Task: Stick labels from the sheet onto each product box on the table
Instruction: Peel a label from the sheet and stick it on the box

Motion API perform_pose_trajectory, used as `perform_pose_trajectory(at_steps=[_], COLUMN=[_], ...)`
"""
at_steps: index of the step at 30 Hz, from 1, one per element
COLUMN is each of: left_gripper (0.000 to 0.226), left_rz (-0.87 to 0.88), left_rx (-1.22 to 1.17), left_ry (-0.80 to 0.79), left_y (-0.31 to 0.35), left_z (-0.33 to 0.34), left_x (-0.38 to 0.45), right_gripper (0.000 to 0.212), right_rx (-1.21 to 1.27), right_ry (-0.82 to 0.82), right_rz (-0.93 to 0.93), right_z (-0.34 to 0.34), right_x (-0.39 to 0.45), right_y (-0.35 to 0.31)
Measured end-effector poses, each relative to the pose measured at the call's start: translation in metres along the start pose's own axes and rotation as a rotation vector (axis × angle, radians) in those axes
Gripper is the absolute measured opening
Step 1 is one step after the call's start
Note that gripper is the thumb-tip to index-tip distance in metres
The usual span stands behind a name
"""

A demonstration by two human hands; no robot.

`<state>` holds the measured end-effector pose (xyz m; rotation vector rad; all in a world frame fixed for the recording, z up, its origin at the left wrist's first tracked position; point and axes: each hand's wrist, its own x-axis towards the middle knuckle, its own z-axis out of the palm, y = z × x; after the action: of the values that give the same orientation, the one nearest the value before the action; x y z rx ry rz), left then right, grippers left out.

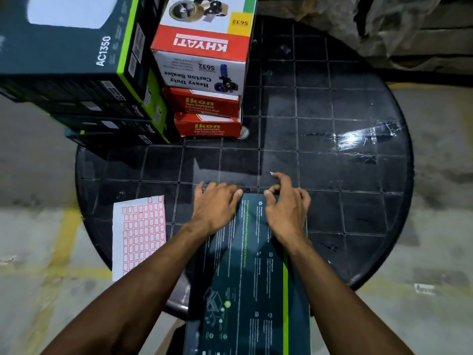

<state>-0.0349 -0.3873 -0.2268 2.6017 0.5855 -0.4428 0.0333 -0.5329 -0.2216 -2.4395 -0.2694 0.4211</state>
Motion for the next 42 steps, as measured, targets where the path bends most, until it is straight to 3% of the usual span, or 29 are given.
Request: perform_pose_trajectory(at_steps=[8,14,17,25,33,42], left_gripper=[0.021,0.025,0.018,0.047,0.049,0.049], left_rz=[-0.197,-0.246,-0.147,0.241,0.264,0.260], left_rx=[-0.291,-0.373,-0.267,0.209,0.307,0.307], left_ry=[0.009,0.019,0.108,0.230,0.258,0.268], left_y=[0.005,0.008,0.011,-0.014,-0.015,-0.014], left_z=[-0.006,-0.005,-0.004,0.030,0.031,0.031], left_x=[0.015,0.016,0.006,-0.028,-0.027,-0.027], right_gripper=[0.042,0.039,0.039,0.033,0.041,0.042], right_rx=[0.056,-0.003,0.006,0.077,0.068,0.115], right_ry=[-0.007,-0.002,-0.014,-0.039,-0.119,-0.148], right_rz=[0.032,0.048,0.077,0.017,-0.028,0.123], right_z=[0.003,0.005,0.005,-0.003,-0.005,0.005], right_x=[0.005,0.006,0.007,0.005,0.011,0.018], right_y=[-0.001,-0.003,-0.003,0.000,-0.008,-0.014])
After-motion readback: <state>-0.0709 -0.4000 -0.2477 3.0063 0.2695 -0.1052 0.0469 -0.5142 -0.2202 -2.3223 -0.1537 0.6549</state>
